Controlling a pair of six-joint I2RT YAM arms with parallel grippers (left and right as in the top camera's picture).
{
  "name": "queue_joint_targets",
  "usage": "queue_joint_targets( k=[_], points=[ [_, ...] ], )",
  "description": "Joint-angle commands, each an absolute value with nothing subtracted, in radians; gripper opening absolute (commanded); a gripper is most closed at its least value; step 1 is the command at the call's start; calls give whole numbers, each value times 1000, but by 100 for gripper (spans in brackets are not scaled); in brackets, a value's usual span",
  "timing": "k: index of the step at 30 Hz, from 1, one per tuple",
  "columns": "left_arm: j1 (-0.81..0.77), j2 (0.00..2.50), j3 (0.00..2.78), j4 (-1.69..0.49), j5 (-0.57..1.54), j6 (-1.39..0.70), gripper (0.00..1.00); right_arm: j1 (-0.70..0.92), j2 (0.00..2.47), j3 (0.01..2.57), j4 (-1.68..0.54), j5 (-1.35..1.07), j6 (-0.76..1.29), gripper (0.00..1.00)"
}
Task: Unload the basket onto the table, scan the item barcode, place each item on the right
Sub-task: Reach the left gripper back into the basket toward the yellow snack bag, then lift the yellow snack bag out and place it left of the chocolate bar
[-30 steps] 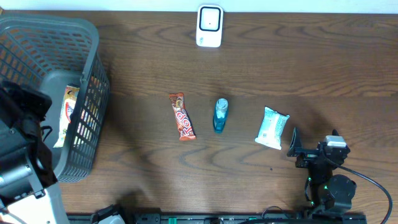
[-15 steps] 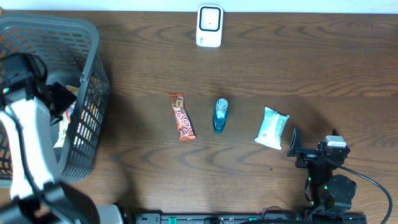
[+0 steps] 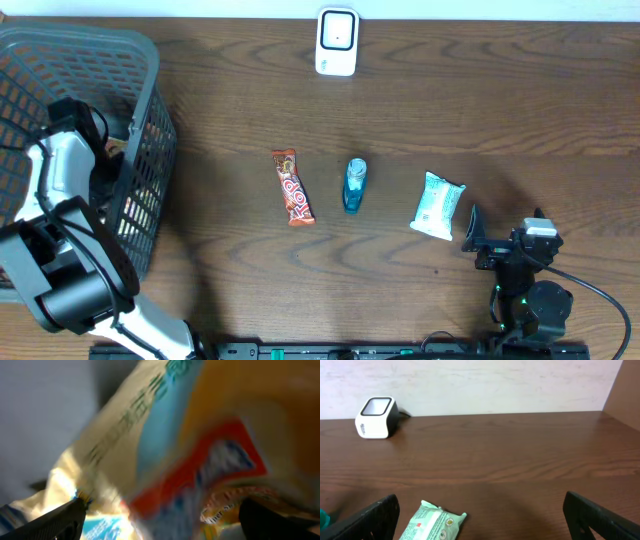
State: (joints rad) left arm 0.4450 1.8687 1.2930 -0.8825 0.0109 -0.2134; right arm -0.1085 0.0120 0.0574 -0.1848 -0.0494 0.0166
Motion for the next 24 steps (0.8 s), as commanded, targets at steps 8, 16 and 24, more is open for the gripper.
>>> queue_joint_targets(
  k=[8, 16, 24],
  points=[
    [448, 1902, 1191, -836, 38, -184, 7, -101, 7, 54, -185, -51, 6, 99],
    [449, 1695, 1280, -872, -1, -224, 7, -101, 7, 54, -185, -51, 6, 99],
    [448, 1277, 1325, -742, -11, -432, 7, -101, 7, 54, -186, -51, 6, 99]
  ],
)
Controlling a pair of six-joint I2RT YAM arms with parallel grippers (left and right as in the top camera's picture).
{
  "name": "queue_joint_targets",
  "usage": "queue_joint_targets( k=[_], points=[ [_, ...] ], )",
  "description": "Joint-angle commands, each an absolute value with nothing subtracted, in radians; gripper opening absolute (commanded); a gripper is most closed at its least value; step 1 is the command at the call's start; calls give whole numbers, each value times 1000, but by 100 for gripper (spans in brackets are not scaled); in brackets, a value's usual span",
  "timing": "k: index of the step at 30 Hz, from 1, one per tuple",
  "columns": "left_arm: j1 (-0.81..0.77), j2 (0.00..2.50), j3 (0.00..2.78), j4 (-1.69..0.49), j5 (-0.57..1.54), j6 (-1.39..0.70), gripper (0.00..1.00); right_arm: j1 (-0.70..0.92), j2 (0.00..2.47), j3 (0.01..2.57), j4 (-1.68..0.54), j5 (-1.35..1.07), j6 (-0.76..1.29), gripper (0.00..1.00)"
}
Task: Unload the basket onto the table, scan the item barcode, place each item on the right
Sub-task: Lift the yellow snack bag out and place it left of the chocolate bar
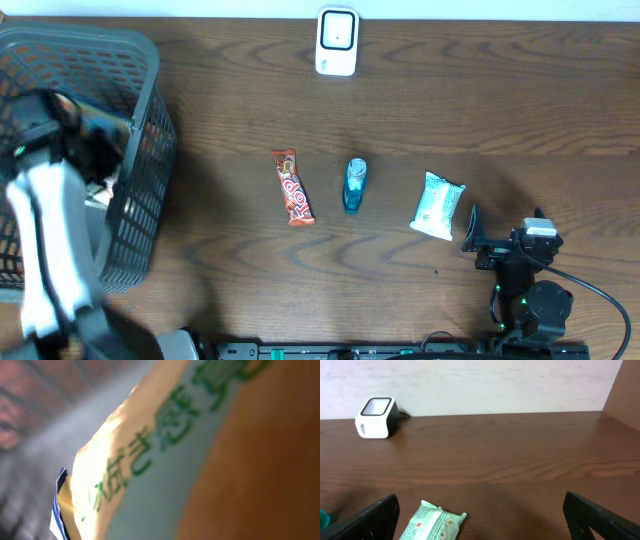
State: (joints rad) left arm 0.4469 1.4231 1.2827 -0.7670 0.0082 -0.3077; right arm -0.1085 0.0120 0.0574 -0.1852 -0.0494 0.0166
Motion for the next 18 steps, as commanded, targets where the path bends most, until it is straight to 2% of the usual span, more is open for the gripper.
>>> queue_joint_targets(
  k=[1, 5, 9, 14, 18],
  points=[
    [448, 1232, 1325, -728, -11, -467, 7, -101, 7, 54, -185, -51, 6, 99],
    [448, 1026, 1325, -677, 50, -697, 7, -101, 7, 54, -185, -51, 6, 99],
    [439, 888, 1325, -587, 338, -792, 7, -101, 7, 54, -185, -51, 6, 99],
    [343, 834, 1324, -612, 616, -718, 7, -101, 7, 54, -185, -51, 6, 99],
    [217, 849, 1299, -767, 635, -516, 7, -101, 7, 54, -186, -51, 6, 99]
  ],
)
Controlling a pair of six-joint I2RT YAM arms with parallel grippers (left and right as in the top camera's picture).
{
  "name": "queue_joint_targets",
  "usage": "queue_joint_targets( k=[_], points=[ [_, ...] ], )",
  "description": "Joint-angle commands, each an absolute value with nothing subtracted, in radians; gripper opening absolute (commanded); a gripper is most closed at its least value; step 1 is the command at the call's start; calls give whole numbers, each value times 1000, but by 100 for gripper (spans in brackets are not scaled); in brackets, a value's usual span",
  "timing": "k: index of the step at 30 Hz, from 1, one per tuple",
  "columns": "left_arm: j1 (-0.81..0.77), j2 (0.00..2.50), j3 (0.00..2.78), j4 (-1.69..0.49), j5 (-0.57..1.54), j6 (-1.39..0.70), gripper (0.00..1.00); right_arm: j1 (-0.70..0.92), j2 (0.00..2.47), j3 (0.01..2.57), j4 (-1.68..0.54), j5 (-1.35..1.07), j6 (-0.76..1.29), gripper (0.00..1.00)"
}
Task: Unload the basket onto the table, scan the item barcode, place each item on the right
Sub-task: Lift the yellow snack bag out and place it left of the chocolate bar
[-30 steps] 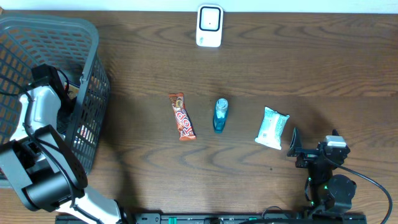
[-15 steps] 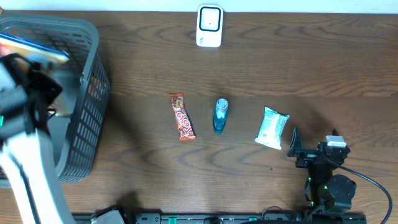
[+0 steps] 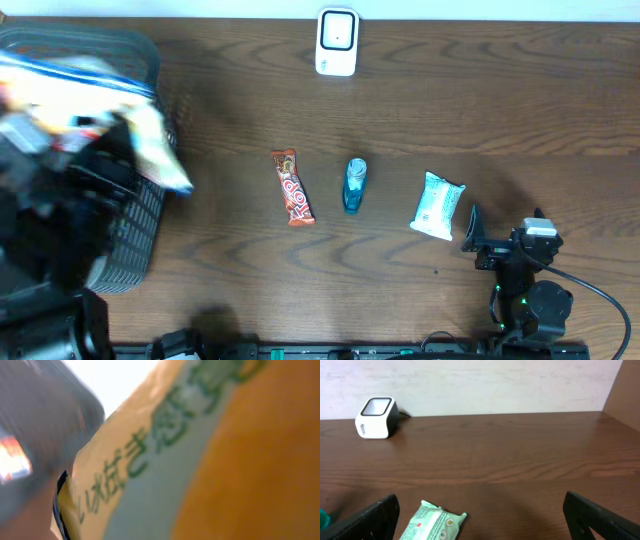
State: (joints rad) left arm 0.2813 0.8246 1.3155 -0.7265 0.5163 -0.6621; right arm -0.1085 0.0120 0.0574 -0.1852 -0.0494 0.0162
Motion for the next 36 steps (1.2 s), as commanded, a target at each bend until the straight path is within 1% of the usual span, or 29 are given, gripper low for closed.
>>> queue_joint_targets(
  k=[1, 4, 7, 9, 14, 18, 27, 33, 35, 36],
  points=[
    [177, 860, 1280, -807, 631, -472, 8, -101, 7, 54, -186, -51, 6, 99],
    [83, 903, 1227, -907, 520, -456, 7, -101, 7, 54, -185, -51, 6, 99],
    [-3, 960, 1166, -955, 399, -474, 7, -101, 7, 54, -185, -51, 6, 99],
    [-54, 1008, 1122, -961, 337, -536, 7, -101, 7, 54, -185, -51, 6, 99],
    [-165, 1176, 1037, -960, 181, -768, 7, -101, 7, 54, -186, -51, 6, 99],
    [-235, 1341, 1031, -942, 62, -860, 7, -101, 7, 54, -186, -51, 6, 99],
    [-300, 1678, 1031, -771, 52, -955, 7, -101, 7, 54, -186, -51, 6, 99],
    [-300, 1805, 1031, -758, 79, -1000, 8, -101, 7, 54, -185, -51, 6, 99],
    [-300, 1806, 1031, -774, 95, -1000, 37, -101, 7, 54, -186, -51, 6, 99],
    [-300, 1800, 1032, -785, 97, -999, 49, -101, 7, 54, -185, -51, 6, 99]
  ],
)
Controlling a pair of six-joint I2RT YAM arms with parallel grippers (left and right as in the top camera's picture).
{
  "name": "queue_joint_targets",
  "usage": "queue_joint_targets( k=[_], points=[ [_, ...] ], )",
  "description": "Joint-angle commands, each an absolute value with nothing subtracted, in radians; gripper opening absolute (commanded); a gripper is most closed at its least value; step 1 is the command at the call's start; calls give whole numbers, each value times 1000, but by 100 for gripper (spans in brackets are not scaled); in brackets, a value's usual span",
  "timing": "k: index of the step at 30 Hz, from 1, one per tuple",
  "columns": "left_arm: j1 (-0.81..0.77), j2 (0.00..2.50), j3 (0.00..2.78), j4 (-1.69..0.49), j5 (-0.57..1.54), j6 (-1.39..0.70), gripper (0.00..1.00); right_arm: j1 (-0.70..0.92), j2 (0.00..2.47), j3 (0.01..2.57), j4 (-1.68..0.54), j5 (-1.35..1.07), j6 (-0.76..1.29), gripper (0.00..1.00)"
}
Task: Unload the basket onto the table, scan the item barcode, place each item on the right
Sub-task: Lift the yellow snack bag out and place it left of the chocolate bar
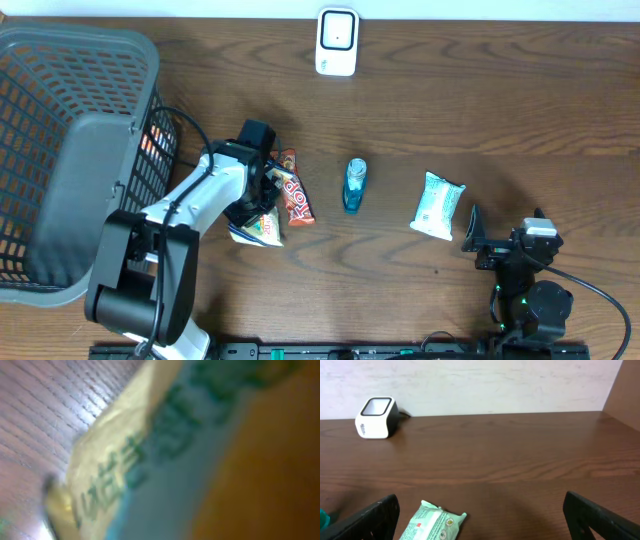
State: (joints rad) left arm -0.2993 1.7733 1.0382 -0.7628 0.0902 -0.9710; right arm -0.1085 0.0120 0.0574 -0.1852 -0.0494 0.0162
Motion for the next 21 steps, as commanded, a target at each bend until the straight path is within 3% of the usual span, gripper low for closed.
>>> queue_joint_targets(
  k=[1, 3, 6, 14, 21],
  points=[
    [-300, 1794, 1033, -792, 97, -995, 59, -101, 7, 54, -185, -51, 6, 99],
    [-300, 1770, 1039, -813, 96, -976, 80, -101, 7, 54, -185, -51, 6, 99],
    [-300, 1724, 1063, -851, 93, -942, 92, -101, 7, 54, -185, -51, 6, 99],
    [-300, 1491, 1192, -884, 94, -814, 100, -101, 7, 54, -185, -51, 6, 99],
    [-300, 1278, 1351, -856, 90, -625, 98, -101, 7, 54, -185, -51, 6, 99]
  ],
)
